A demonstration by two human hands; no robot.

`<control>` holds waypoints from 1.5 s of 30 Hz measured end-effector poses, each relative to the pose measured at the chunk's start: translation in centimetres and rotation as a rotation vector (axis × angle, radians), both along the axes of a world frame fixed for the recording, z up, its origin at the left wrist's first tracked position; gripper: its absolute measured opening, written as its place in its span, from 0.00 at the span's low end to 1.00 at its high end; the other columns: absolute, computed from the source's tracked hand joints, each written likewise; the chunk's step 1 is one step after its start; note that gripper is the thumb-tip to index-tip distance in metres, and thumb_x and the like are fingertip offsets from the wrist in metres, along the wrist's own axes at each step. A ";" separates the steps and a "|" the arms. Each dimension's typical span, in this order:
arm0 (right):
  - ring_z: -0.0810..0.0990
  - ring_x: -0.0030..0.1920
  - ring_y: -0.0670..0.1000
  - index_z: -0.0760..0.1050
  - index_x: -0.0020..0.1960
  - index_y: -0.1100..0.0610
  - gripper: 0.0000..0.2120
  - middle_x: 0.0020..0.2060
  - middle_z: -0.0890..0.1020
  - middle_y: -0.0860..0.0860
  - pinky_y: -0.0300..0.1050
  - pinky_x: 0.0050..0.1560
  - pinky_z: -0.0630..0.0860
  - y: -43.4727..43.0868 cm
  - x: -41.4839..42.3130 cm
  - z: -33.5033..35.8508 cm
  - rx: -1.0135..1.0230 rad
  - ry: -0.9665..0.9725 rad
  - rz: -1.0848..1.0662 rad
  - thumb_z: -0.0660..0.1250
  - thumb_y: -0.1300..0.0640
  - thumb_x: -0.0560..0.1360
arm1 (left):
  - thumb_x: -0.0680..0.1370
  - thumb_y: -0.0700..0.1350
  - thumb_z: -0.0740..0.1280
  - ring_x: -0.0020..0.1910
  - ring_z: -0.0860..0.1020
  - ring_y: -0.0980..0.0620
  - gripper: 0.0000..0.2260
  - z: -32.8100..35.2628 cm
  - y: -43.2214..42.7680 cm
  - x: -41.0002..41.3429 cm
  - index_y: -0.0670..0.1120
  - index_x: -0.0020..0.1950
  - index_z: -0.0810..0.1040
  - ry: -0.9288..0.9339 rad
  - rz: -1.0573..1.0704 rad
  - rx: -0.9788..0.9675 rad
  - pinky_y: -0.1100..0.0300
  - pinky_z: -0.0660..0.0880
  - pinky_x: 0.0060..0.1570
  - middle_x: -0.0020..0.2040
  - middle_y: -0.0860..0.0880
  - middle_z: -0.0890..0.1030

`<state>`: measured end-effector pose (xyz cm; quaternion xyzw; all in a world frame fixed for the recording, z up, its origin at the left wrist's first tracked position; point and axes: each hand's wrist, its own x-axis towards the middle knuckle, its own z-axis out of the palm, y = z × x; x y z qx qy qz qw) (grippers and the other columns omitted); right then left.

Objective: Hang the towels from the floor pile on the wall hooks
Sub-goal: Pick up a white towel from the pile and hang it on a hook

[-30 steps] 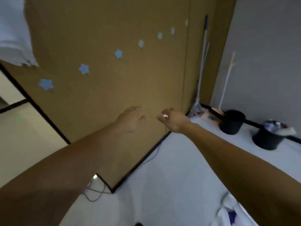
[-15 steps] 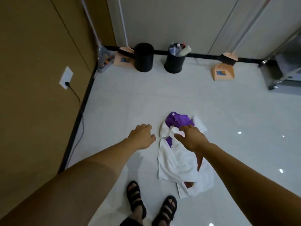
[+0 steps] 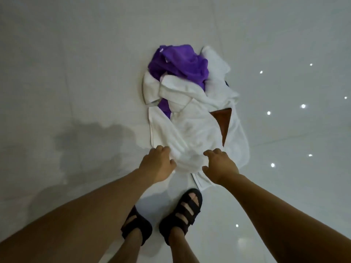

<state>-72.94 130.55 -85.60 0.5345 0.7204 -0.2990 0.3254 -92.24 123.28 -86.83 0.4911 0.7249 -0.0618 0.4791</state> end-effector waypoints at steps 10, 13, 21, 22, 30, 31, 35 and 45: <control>0.73 0.56 0.56 0.70 0.66 0.52 0.19 0.59 0.73 0.54 0.47 0.50 0.72 -1.2 4.4 -15.2 0.204 -0.055 0.182 0.66 0.57 0.76 | 0.80 0.51 0.58 0.62 0.69 0.44 0.20 -12.9 0.0 3.1 0.44 0.69 0.67 -0.002 -0.069 -0.006 0.49 0.71 0.58 0.65 0.44 0.70; 0.74 0.47 0.53 0.77 0.56 0.52 0.13 0.47 0.77 0.50 0.43 0.41 0.64 -1.1 4.4 -15.3 0.244 -0.098 0.310 0.63 0.62 0.74 | 0.80 0.51 0.57 0.64 0.69 0.46 0.21 -13.0 -1.2 3.3 0.45 0.71 0.65 -0.013 -0.063 -0.032 0.51 0.71 0.59 0.67 0.46 0.69; 0.74 0.42 0.57 0.78 0.45 0.61 0.08 0.41 0.79 0.55 0.51 0.44 0.71 0.4 1.4 -4.7 0.415 0.370 0.037 0.64 0.57 0.78 | 0.78 0.53 0.61 0.65 0.69 0.47 0.23 -3.9 -0.6 1.4 0.47 0.72 0.64 -0.013 -0.015 0.010 0.52 0.70 0.61 0.69 0.47 0.68; 0.74 0.44 0.56 0.77 0.46 0.62 0.10 0.42 0.78 0.55 0.51 0.47 0.71 0.7 0.2 -2.5 0.417 0.457 -0.029 0.62 0.56 0.80 | 0.78 0.53 0.62 0.65 0.69 0.47 0.24 -2.0 -0.1 1.1 0.48 0.72 0.64 -0.032 0.007 0.041 0.52 0.70 0.61 0.69 0.47 0.68; 0.75 0.41 0.39 0.68 0.48 0.52 0.08 0.38 0.75 0.43 0.34 0.38 0.72 3.4 -9.4 19.7 0.267 0.922 -0.500 0.56 0.50 0.82 | 0.74 0.56 0.69 0.47 0.77 0.52 0.18 19.2 4.8 -4.0 0.49 0.59 0.74 -0.228 0.240 0.419 0.59 0.74 0.45 0.51 0.51 0.79; 0.75 0.40 0.38 0.68 0.48 0.53 0.07 0.38 0.75 0.43 0.34 0.37 0.70 3.7 -10.2 22.6 0.308 0.952 -0.554 0.57 0.52 0.82 | 0.76 0.55 0.68 0.45 0.78 0.52 0.14 22.3 4.8 -5.1 0.49 0.57 0.75 -0.238 0.225 0.444 0.60 0.73 0.44 0.48 0.51 0.80; 0.74 0.38 0.39 0.69 0.48 0.56 0.07 0.37 0.75 0.43 0.41 0.42 0.66 5.4 -12.4 33.7 0.348 0.945 -0.557 0.59 0.53 0.82 | 0.80 0.50 0.62 0.40 0.77 0.44 0.09 34.2 4.7 -9.5 0.45 0.49 0.76 -0.120 0.099 0.532 0.56 0.71 0.39 0.40 0.47 0.79; 0.79 0.41 0.55 0.76 0.47 0.53 0.11 0.40 0.80 0.52 0.46 0.39 0.73 4.6 -18.3 51.4 0.482 0.686 -0.114 0.65 0.45 0.76 | 0.81 0.53 0.60 0.39 0.73 0.55 0.11 58.4 4.4 -14.8 0.47 0.48 0.74 -0.095 0.185 0.697 0.64 0.68 0.36 0.39 0.54 0.75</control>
